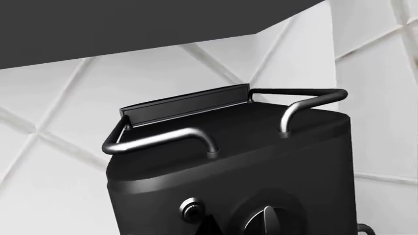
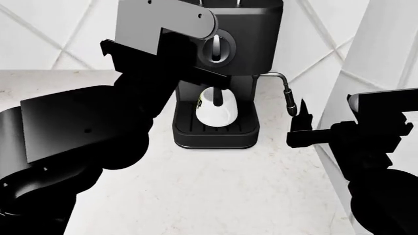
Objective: Press the button on the coffee machine to serve coffee.
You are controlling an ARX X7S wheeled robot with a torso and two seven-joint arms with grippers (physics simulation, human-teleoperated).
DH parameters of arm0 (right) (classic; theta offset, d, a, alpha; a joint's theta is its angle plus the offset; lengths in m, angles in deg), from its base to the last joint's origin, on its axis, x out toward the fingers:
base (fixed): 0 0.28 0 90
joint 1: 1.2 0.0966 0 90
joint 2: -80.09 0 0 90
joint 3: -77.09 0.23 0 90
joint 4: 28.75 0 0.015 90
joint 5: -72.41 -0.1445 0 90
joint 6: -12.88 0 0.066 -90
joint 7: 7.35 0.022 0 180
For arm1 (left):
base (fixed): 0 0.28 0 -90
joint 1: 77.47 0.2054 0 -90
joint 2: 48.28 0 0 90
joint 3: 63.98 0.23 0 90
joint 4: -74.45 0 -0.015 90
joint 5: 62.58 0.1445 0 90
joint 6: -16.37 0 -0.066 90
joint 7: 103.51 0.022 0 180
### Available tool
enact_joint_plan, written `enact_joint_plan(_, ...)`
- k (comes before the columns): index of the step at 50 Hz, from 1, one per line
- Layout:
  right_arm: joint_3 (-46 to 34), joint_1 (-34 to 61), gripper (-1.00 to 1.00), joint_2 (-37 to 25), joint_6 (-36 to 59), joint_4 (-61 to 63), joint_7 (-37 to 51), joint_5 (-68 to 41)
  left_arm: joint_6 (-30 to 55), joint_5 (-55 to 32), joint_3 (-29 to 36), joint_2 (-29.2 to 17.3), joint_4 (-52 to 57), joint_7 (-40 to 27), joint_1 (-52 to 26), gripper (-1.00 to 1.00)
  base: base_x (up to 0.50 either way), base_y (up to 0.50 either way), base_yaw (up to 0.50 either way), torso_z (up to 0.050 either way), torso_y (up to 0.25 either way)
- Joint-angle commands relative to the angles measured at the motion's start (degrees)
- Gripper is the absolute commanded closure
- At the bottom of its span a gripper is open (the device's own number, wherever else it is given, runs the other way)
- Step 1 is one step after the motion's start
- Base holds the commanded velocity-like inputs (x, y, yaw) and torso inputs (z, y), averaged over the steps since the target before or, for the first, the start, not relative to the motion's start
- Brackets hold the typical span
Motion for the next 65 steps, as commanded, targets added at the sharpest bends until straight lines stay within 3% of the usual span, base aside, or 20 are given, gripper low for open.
enact_joint_plan(1, -0.17, -0.07, -1.00, -0.01, -0.36, -0.24, 0.18, -0.12, 1.76, -2.22, -1.12, -0.90, 2.13, -2.40, -0.37, 1.00, 0.00, 0.00, 0.00, 0.000, 0.000)
enact_joint_plan(34, 0.34, -0.35, -1.00, -0.17, -0.19, 0.17, 1.09, -0.98, -0.88, -2.70, -7.78, -11.43, 3.64, -3.32, 6.70, 1.00, 0.00, 0.00, 0.00, 0.000, 0.000)
enact_joint_plan(35, 0.41, -0.30, -1.00, -0.14, -0.18, 0.22, 1.11, -1.04, -0.93, -2.76, -7.82, -11.37, 3.55, -3.41, 6.83, -1.00, 0.00, 0.00, 0.00, 0.000, 0.000)
enact_joint_plan(58, 0.36, -0.81, -1.00, -0.21, -0.66, 0.06, 1.57, -1.37, -2.82, -1.39, -8.56, -14.75, 3.79, -2.94, 11.17, -1.00, 0.00, 0.00, 0.00, 0.000, 0.000)
enact_joint_plan(62, 0.47, -0.98, -1.00, -0.26, -0.84, 0.09, 1.60, -1.45, -7.83, 7.21, -4.26, -17.10, 5.04, 0.61, 14.35, -1.00, 0.00, 0.00, 0.00, 0.000, 0.000)
enact_joint_plan(65, 0.63, -1.33, -1.00, -0.38, -1.05, 0.08, 1.59, -1.48, -8.79, 5.90, -5.77, -17.40, 2.98, 1.22, 16.88, -1.00, 0.00, 0.00, 0.00, 0.000, 0.000)
